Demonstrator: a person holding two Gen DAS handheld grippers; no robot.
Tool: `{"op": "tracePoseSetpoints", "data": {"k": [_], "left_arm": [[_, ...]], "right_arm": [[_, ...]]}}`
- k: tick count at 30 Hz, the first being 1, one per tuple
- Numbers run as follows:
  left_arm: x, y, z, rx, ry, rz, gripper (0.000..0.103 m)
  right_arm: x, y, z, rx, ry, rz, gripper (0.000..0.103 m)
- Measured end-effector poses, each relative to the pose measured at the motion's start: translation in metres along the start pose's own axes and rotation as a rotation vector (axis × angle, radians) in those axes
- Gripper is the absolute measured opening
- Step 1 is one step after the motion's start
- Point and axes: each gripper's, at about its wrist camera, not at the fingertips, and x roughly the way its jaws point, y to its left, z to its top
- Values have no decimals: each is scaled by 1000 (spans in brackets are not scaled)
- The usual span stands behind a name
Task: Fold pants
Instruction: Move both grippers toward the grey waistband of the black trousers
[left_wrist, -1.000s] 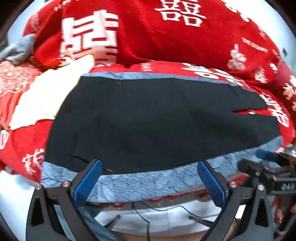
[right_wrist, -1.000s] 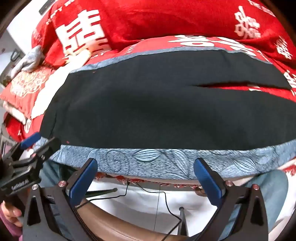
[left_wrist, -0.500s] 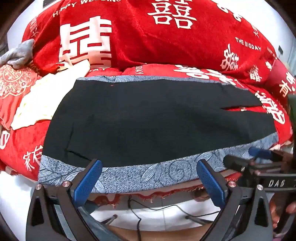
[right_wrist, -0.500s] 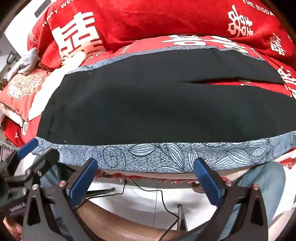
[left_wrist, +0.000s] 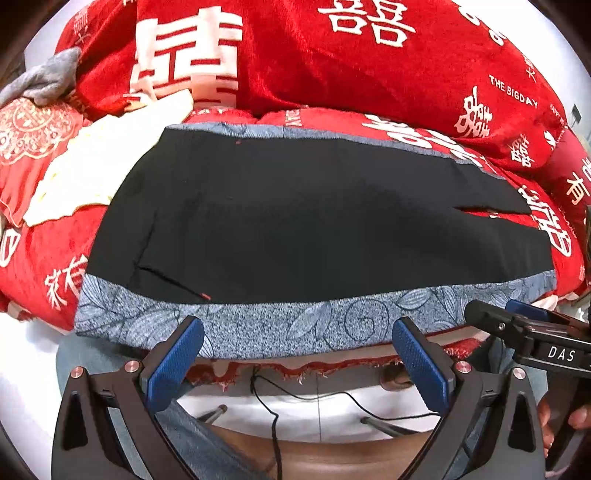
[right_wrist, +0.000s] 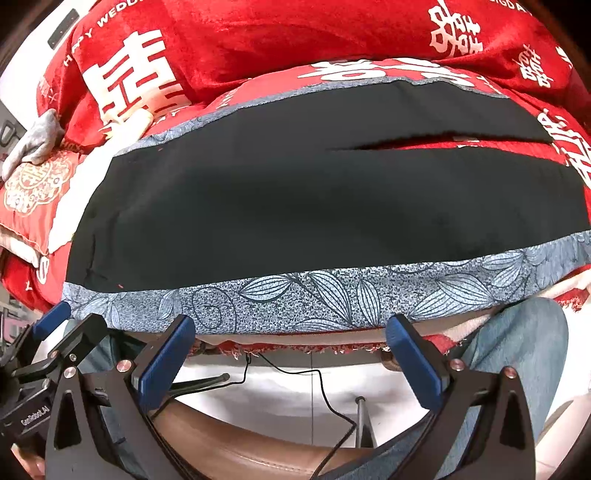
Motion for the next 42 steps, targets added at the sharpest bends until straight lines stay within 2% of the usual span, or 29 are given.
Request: {"op": "tracePoseSetpoints", "data": {"k": [4,24,32,42], "left_arm": [[0,1,-1,-13,10,29,102],[3,5,1,-24,31,40,102],[5,10,0,-41,45,48,102],[25,32,3,-78,81,105,102]], "right_arm": [[0,0,0,-2,3,-3,103],[1,3,-2,-6,11,-10,103],[-1,-6,-2,26,5,14,103],[18,-12,0,43,55,61,103]]}}
